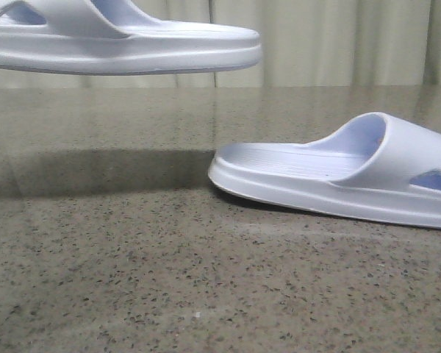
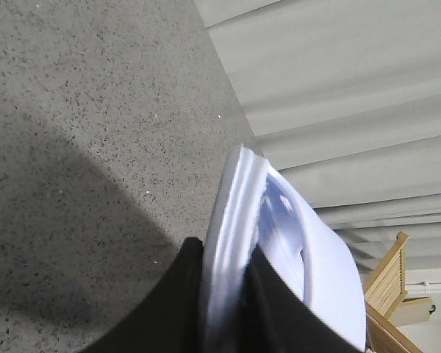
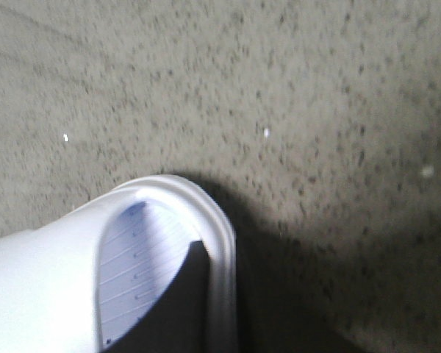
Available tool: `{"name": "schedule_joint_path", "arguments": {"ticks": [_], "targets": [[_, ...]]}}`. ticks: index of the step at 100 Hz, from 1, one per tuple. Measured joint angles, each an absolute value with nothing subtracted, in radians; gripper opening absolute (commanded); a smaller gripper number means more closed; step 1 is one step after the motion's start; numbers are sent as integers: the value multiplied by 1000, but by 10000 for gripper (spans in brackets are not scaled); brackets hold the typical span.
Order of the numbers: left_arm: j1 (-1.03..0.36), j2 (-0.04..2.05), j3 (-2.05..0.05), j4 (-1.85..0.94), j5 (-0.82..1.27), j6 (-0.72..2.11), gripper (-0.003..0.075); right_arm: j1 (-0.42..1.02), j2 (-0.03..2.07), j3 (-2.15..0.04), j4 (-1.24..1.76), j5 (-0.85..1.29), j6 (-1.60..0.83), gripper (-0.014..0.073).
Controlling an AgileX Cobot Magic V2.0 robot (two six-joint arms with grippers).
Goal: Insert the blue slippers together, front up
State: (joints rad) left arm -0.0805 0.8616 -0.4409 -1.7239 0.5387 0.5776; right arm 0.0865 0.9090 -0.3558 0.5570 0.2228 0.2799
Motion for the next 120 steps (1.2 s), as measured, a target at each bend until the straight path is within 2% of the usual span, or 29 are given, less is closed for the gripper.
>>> {"name": "schedule_joint_path", "arguments": {"ticks": [29, 60, 96, 120], "targets": [[-80, 862, -441, -1724, 539, 578, 25, 86, 884, -364, 598, 33, 280, -107], [-80, 862, -441, -1724, 539, 578, 25, 86, 767, -500, 603, -11, 280, -107], [-80, 862, -441, -1724, 585, 554, 25, 86, 726, -636, 603, 276, 280, -107], [-80, 862, -441, -1724, 631, 554, 25, 143, 726, -639, 599, 365, 280, -107]]}}
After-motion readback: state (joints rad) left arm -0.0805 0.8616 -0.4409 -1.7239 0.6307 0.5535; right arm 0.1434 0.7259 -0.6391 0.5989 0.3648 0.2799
